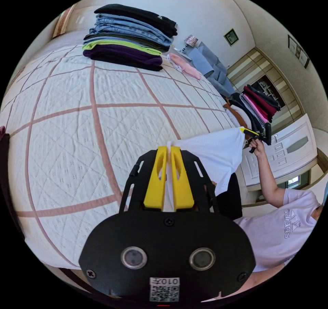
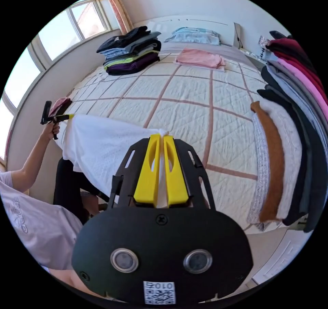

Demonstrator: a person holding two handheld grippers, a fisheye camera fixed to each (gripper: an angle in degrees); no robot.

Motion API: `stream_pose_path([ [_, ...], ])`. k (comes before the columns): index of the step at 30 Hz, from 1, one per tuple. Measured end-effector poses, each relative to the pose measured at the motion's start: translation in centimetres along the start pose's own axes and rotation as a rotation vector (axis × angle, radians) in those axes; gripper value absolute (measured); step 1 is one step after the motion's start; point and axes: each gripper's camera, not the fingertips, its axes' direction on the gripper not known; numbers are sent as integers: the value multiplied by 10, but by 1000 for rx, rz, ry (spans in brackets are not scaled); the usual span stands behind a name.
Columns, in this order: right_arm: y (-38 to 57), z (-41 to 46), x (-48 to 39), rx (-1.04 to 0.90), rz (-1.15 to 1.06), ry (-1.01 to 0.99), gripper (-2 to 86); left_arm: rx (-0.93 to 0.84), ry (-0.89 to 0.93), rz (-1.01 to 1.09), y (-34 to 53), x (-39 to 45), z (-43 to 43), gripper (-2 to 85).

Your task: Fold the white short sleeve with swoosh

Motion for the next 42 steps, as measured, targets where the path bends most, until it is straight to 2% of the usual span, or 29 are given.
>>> stream_pose_path([
  [3, -25, 53, 45, -99, 176, -109, 22, 57, 42, -136, 3, -18, 8, 10],
  [5, -24, 80, 69, -45, 320, -236, 27, 26, 60, -189, 6, -25, 27, 14],
  [7, -19, 79, 72, 6, 325, -268, 37, 65, 148, -213, 15, -32, 31, 25],
  [9, -13, 73, 68, 15, 254, -232, 49, 90, 110, -182, 24, -25, 21, 38],
  [11, 5, 48, 63, 62, 222, -115, 63, 87, -2, -107, 37, -5, 5, 51],
  [14, 37, 13, 40, 129, 121, -74, 75, 44, -177, 98, 70, 58, -12, 74],
  [19, 96, 18, -23, 75, 5, 13, 95, -117, -506, 610, 156, 199, 43, 90],
  [22, 123, 40, -32, 49, 68, 18, 94, -157, -580, 739, 185, 235, 78, 80],
  [27, 134, 74, -21, 4, 156, -58, 66, -155, -723, 766, 197, 242, 104, 34],
  [29, 130, 76, -23, -51, 138, -72, 44, -159, -676, 786, 198, 242, 99, 20],
  [33, 134, 66, -26, 3, 110, 17, 35, -102, -600, 786, 202, 239, 71, 7],
  [36, 134, 94, -20, -101, 96, 15, 32, -208, -623, 774, 202, 224, 82, 5],
  [42, 145, 124, -24, -110, 110, 51, 27, -220, -519, 700, 194, 202, 71, 29],
])
